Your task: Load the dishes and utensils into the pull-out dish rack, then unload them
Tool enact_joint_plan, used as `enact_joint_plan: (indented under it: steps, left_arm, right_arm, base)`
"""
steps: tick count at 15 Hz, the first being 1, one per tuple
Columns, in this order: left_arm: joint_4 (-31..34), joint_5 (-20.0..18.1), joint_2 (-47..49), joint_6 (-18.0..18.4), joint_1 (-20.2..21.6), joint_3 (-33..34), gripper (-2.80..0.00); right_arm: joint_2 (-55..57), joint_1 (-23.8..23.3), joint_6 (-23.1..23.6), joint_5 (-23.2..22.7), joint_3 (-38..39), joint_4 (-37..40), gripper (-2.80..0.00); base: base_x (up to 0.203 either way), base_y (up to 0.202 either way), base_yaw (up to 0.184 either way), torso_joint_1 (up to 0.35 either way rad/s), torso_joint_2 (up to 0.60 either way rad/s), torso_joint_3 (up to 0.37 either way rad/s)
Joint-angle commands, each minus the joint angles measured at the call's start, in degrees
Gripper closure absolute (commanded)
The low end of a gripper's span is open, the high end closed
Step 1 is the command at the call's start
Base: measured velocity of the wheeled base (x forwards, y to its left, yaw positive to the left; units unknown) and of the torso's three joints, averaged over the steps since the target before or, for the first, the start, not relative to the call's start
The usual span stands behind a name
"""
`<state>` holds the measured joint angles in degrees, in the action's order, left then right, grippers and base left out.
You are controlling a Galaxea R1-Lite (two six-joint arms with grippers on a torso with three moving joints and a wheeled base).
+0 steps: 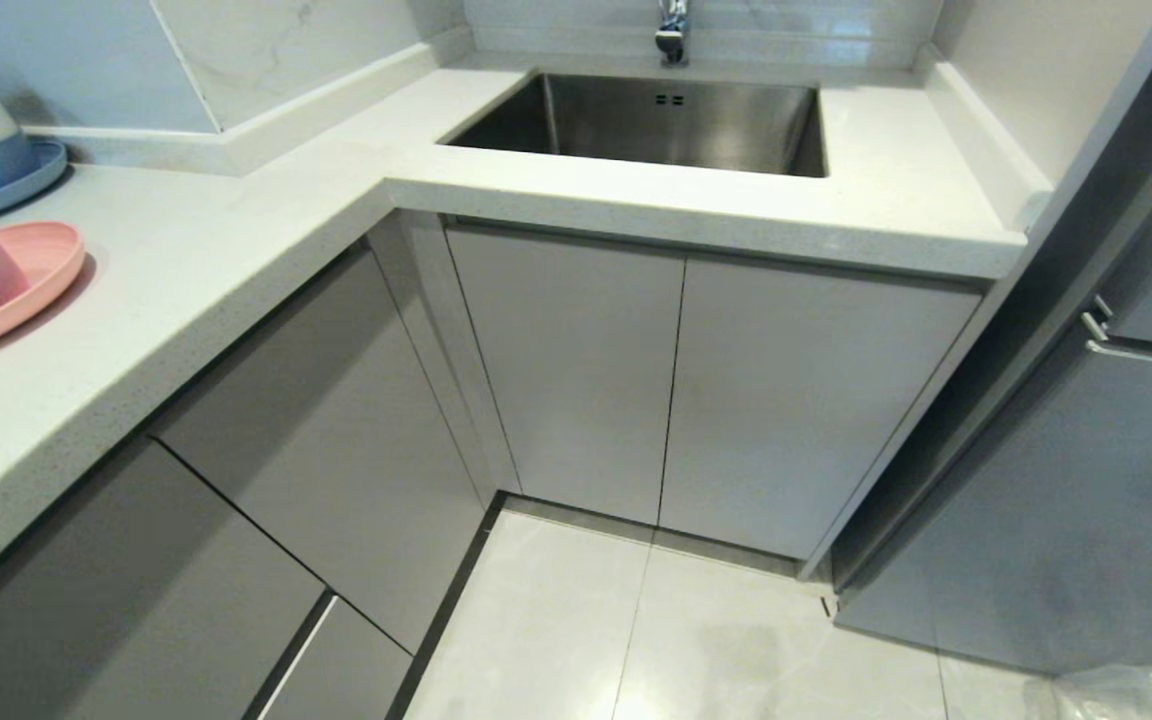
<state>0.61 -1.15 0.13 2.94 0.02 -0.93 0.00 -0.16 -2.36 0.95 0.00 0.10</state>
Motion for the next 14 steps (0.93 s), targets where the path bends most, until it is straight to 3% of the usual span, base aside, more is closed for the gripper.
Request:
enact_joint_plan:
  steps: [1,14]
  left_arm:
    - [-0.6,0.1,-0.2,-0.6,0.1,0.9,0.00]
    - [-0.7,0.2,-0.2,-1.5,0.1,0.8,0.00]
  right_arm:
    - [0.0,0.0,0.0,0.0,0.1,0.0,0.00]
    - [0.0,0.0,0.0,0.0,0.1,0.0,0.00]
  base:
    - [0.000,0.000,0.000,0.000,0.00,0.000]
    - [0.000,0.000,0.000,0.001,0.00,0.026]
